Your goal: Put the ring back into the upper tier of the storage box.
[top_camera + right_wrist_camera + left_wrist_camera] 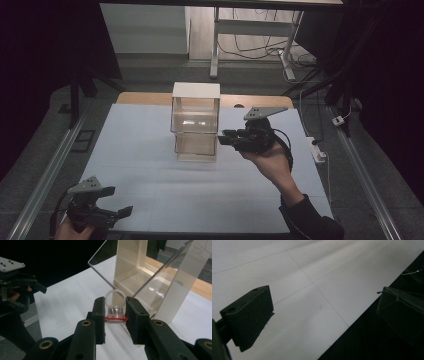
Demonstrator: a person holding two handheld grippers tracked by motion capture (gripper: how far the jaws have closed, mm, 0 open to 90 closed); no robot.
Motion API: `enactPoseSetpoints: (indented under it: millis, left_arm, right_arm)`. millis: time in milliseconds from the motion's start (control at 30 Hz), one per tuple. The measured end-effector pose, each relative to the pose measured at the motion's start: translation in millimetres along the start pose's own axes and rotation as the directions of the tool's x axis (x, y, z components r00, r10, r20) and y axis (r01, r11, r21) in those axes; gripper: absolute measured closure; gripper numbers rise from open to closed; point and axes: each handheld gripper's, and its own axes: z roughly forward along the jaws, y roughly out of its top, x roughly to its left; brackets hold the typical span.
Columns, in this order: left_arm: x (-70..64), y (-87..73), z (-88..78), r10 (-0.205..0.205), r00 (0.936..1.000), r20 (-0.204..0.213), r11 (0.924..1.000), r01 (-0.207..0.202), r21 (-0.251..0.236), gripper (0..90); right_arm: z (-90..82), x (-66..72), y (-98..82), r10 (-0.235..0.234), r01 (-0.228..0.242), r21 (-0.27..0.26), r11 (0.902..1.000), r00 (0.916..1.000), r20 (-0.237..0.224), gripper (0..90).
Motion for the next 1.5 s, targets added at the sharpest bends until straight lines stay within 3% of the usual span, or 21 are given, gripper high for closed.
enactPoseSetpoints:
  millis: [767, 1100, 1500]
  left_arm:
    - [0.5, -0.2, -0.3, -0.003, 1.0, 0.005, 1.0, 0.003, -0.002, 0.4]
    - [0.4, -0.2, -0.3, -0.002, 1.0, 0.004, 1.0, 0.002, 0.0, 0.4]
    - [0.3, -0.1, 0.0, -0.001, 1.0, 0.002, 1.0, 0.001, 0.001, 0.4]
  right_arm:
    - [44.3, -1.6, 47.0, -0.044, 0.044, 0.004, 0.999, 0.9988, 0.02, 69.4]
    - [66.7, 0.6, 65.2, -0.044, 0.044, 0.001, 0.9991, 0.999, 0.008, 69.4]
    - [90.8, -2.5, 74.6, -0.035, 0.034, 0.023, 0.9992, 0.9989, 0.032, 69.3]
